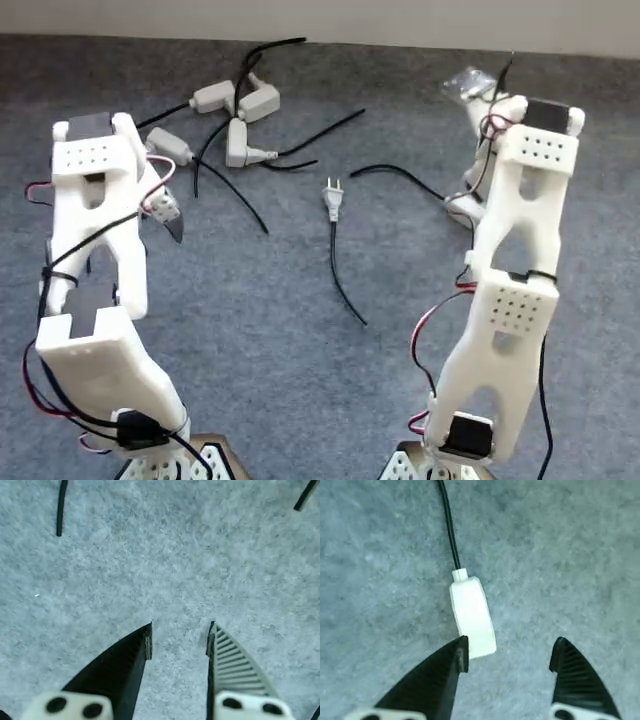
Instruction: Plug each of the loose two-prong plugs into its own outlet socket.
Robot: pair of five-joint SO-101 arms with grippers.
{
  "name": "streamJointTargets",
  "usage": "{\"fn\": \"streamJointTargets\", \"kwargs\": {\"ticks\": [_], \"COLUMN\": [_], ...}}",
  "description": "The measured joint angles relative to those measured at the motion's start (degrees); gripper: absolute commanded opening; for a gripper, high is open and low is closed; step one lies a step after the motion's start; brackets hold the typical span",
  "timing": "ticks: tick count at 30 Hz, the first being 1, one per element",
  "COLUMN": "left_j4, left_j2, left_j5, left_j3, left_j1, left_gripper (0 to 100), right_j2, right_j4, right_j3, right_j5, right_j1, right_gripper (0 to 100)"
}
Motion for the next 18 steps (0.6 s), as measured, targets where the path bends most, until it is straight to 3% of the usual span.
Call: {"fn": "streamJointTargets", "kwargs": {"ticks": [7,18], "left_j4": [-16.18,-18.2], "left_j2": [-0.35,-0.44], "left_j5": [2.9,2.9], "left_j3": [10.02,10.55], "left_j1": [-1.23,-0.44], "left_gripper": [18,18], "right_j2": [14.42,21.36], "right_j4": [0.09,0.18], "right_j3": [-16.7,-24.7], "right_j5": [2.29,-1.67], "right_j1": [-0.88,-2.81], "right_gripper": [26.3,26.3]}}
